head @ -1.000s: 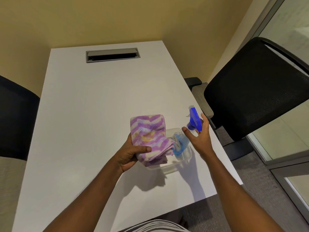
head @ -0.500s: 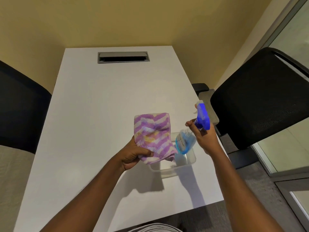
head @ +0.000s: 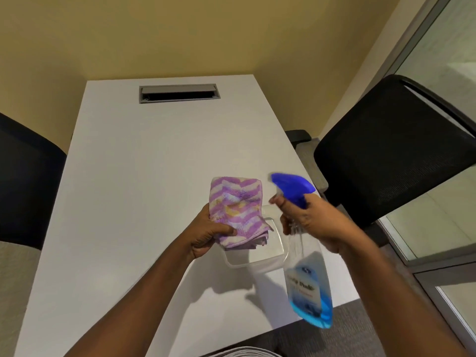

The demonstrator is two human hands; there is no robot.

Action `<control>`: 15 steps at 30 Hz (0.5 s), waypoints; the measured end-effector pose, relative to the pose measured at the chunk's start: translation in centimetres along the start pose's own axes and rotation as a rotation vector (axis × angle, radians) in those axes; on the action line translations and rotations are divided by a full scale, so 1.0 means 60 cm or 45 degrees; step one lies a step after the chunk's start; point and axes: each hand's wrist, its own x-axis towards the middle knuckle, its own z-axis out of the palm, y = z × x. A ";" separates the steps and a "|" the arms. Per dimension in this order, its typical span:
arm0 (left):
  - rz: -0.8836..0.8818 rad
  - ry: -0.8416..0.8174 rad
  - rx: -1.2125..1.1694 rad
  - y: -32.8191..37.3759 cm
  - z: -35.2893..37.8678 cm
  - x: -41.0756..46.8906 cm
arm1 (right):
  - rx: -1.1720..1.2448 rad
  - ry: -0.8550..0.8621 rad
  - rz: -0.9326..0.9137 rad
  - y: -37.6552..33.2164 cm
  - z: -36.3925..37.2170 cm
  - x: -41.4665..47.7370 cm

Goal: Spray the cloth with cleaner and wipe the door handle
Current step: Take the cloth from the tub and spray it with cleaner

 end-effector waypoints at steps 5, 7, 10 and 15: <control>-0.011 -0.038 0.066 -0.007 0.000 0.014 | -0.068 -0.076 0.204 0.038 0.014 0.030; -0.015 -0.045 0.080 -0.007 0.003 0.018 | -0.208 -0.110 0.216 0.047 0.020 0.038; -0.020 -0.098 0.105 -0.006 0.006 0.023 | -0.259 -0.147 0.196 0.048 0.023 0.041; -0.017 -0.118 0.102 -0.010 0.009 0.029 | -0.108 -0.183 0.151 0.051 0.004 0.039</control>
